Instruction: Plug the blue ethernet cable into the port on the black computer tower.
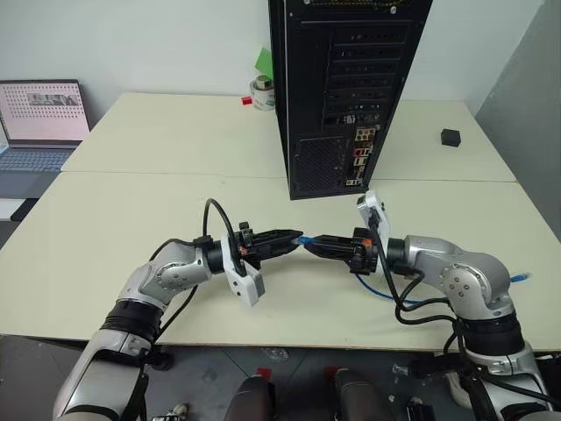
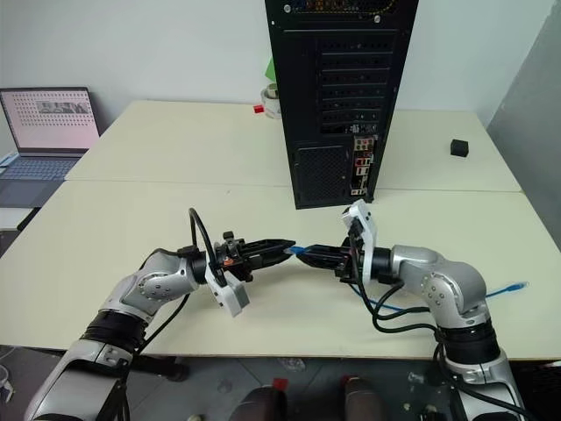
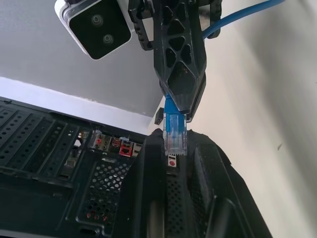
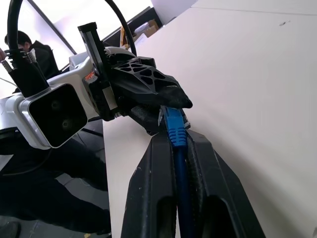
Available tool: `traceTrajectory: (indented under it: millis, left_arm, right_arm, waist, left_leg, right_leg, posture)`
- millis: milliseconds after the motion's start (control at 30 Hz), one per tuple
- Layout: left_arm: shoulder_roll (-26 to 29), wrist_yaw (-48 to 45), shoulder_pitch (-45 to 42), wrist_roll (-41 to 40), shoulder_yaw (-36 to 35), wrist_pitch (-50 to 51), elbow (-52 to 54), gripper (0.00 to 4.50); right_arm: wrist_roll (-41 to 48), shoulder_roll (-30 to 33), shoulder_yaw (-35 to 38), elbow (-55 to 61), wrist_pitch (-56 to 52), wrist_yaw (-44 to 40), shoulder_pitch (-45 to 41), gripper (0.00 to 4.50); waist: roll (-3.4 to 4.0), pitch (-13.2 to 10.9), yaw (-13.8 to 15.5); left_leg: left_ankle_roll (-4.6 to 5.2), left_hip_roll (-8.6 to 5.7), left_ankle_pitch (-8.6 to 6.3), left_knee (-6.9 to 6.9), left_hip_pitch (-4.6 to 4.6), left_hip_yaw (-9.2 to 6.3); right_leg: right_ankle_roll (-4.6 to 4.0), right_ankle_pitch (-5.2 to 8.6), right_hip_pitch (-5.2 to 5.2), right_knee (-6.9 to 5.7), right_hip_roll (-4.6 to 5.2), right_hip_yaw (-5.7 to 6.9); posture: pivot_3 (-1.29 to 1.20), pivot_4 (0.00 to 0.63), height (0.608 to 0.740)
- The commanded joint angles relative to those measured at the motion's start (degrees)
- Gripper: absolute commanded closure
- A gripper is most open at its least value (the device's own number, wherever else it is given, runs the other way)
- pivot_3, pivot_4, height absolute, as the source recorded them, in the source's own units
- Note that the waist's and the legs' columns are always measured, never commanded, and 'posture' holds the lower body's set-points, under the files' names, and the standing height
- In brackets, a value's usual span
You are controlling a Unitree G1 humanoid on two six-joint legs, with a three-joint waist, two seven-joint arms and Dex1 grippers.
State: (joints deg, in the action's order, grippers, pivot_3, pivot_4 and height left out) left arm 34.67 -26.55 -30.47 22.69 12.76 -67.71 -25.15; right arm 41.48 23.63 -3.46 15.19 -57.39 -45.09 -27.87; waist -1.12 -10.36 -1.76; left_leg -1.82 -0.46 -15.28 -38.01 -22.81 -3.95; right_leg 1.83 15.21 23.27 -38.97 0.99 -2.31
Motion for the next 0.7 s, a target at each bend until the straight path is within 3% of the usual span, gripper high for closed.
traceTrajectory:
  millis: [33,67,133,300,367,533,700]
  left_arm:
    - [0.5,-1.3,0.6,-3.5,2.3,1.4,1.8,4.23]
    - [0.5,-1.4,0.6,-4.1,2.5,1.7,2.1,4.23]
    - [0.5,-1.9,0.6,-5.9,2.6,3.1,2.7,3.53]
    - [0.1,-5.4,0.8,-12.3,3.5,10.0,4.0,2.69]
    - [0.0,-6.6,1.0,-14.0,3.2,12.6,4.4,2.14]
    - [-1.5,-10.2,2.0,-22.1,1.1,28.1,7.0,1.25]
    - [-4.4,-12.4,2.7,-35.3,-1.7,54.7,17.5,1.23]
  right_arm:
    - [1.3,0.4,1.0,1.0,0.5,-0.5,-2.0,4.49]
    - [1.4,0.4,1.0,1.0,0.6,-0.5,-2.0,4.49]
    - [1.3,0.4,1.1,1.0,0.7,-0.3,-1.9,4.49]
    - [1.5,0.0,2.3,1.8,1.6,0.9,-1.3,4.49]
    - [1.5,0.0,3.2,2.4,2.2,1.5,-1.0,4.49]
    - [0.5,-0.1,7.0,3.6,5.0,5.2,-0.3,4.49]
    - [-8.4,-2.4,9.3,1.8,13.5,16.4,-2.9,4.49]
  waist:
    - [0.0,0.0,0.0]
    - [0.0,0.0,0.0]
    - [0.0,0.0,0.0]
    - [0.0,0.0,0.0]
    - [0.0,0.0,0.0]
    - [0.0,0.0,-0.1]
    - [0.0,0.0,-0.1]
  left_leg:
    - [0.0,0.0,0.0,0.0,0.0,0.0]
    - [0.0,0.0,0.0,0.0,0.0,0.0]
    - [0.0,0.0,0.0,0.0,0.0,0.0]
    - [0.0,0.0,0.0,0.0,0.0,0.0]
    - [0.0,0.0,0.0,0.0,0.0,-0.01]
    - [0.0,0.0,0.0,0.0,0.0,-0.01]
    - [0.0,0.01,0.0,-0.02,-0.02,-0.03]
  right_leg:
    - [0.0,0.0,0.0,0.0,0.0,0.0]
    - [0.0,0.0,0.0,0.0,0.0,0.0]
    - [0.0,0.0,0.0,0.0,0.0,0.0]
    - [0.0,0.0,0.0,0.0,0.0,0.0]
    - [0.0,0.0,0.0,0.0,-0.01,0.0]
    - [0.0,0.0,0.0,0.0,-0.03,0.0]
    - [0.0,0.0,0.01,-0.02,-0.04,0.0]
  posture:
    - [0.0,0.15,0.74]
    - [0.0,0.15,0.74]
    - [0.0,0.15,0.74]
    - [0.0,0.15,0.74]
    - [0.0,0.15,0.74]
    - [0.0,0.15,0.74]
    - [0.0,0.15,0.74]
